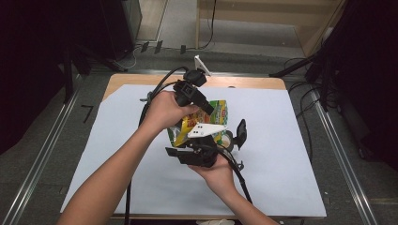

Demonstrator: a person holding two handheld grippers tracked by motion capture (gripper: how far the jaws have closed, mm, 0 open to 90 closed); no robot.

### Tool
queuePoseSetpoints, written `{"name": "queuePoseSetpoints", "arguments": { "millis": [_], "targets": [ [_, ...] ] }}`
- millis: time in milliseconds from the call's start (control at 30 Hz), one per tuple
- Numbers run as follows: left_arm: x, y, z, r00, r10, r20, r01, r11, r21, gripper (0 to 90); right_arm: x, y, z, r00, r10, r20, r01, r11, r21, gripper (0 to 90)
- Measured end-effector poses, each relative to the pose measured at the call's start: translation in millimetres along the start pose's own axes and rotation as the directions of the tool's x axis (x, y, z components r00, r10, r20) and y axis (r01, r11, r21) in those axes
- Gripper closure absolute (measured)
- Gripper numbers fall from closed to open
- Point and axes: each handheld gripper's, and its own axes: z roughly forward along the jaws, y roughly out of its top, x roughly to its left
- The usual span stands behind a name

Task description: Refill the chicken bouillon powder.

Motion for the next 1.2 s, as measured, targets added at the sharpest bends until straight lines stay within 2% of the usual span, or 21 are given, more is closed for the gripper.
{"name": "queuePoseSetpoints", "arguments": {
  "millis": [267,467,600,733,900,1067,1200],
  "targets": [
    [2.4,0.9,1.1,0.9995,-0.030,0.014,0.029,0.9994,0.018,77.8,0.0,-0.7,0.7,1.0000,-0.007,0.004,0.007,1.000,0.004,64.7],
    [5.4,1.2,0.8,0.9968,-0.069,0.040,0.068,0.9973,0.030,78.3,-0.5,-1.2,1.0,0.9999,-0.009,0.005,0.009,1.000,0.003,64.9],
    [7.2,1.0,0.7,0.9964,-0.073,0.043,0.071,0.9966,0.042,78.5,0.0,-1.2,0.6,0.9996,-0.020,0.018,0.020,1.000,0.005,64.7],
    [8.6,-0.7,1.8,0.9960,-0.076,0.047,0.073,0.9961,0.049,78.6,2.8,-2.6,2.2,0.9980,-0.050,0.037,0.050,0.999,0.017,64.4],
    [9.4,-7.4,1.3,0.9968,-0.060,0.052,0.059,0.9980,0.023,77.9,4.4,-6.0,5.5,0.9956,-0.080,0.048,0.079,0.997,0.022,62.8],
    [12.4,-16.5,0.4,0.9948,-0.065,0.078,0.065,0.9979,0.010,77.5,6.7,-10.0,10.7,0.9954,-0.089,0.036,0.087,0.995,0.044,59.9],
    [13.3,-23.9,0.7,0.9953,-0.054,0.080,0.053,0.9986,0.006,77.5,5.5,-14.7,13.5,0.9973,-0.072,0.015,0.071,0.997,0.040,60.4]
  ]
}}
